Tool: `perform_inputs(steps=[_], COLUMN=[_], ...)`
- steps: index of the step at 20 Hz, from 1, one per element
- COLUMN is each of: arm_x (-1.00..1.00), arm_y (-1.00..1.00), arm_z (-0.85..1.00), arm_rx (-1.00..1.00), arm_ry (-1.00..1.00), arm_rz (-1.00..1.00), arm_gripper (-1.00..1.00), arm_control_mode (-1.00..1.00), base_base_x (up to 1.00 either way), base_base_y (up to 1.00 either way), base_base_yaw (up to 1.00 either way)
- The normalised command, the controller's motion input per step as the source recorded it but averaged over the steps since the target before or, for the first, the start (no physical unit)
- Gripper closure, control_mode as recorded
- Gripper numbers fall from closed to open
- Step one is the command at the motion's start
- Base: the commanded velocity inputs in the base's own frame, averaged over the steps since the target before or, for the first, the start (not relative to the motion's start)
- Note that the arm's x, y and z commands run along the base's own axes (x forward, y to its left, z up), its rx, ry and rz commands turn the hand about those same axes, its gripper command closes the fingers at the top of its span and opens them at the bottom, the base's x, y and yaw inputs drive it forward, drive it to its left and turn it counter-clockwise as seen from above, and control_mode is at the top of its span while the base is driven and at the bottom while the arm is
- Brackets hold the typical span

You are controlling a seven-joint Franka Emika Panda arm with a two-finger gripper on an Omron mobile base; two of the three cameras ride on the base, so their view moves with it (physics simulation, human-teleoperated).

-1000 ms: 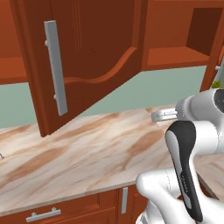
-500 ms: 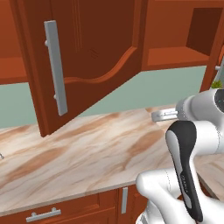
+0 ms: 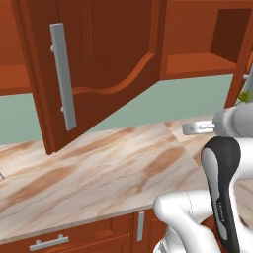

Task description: Close all open cabinet doors.

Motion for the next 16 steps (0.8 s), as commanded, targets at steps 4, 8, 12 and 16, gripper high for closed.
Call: perform_inputs(steps=[4,8,12,16], arm_x=[-0.27,-0.18,-0.06,0.00], arm_y=[-0.50,-0.54,-0.73,-0.77], arm_z=[0.22,0.11,0.00,0.00], arm_rx=[0.05,0.02,0.00,0.00], arm_ry=[-0.24,-0.20,-0.12,-0.14], arm_rz=[0.00,-0.03,-0.06,-0.07], arm_gripper=[-1.00,-1.00,-1.00,-1.00], arm_control_mode=[-1.00,-1.00,-1.00,-1.00], base_base_x=[0.00,0.00,0.00,0.00], base_base_y=[0.00,0.00,0.00,0.00], base_base_yaw=[0.00,0.00,0.00,0.00])
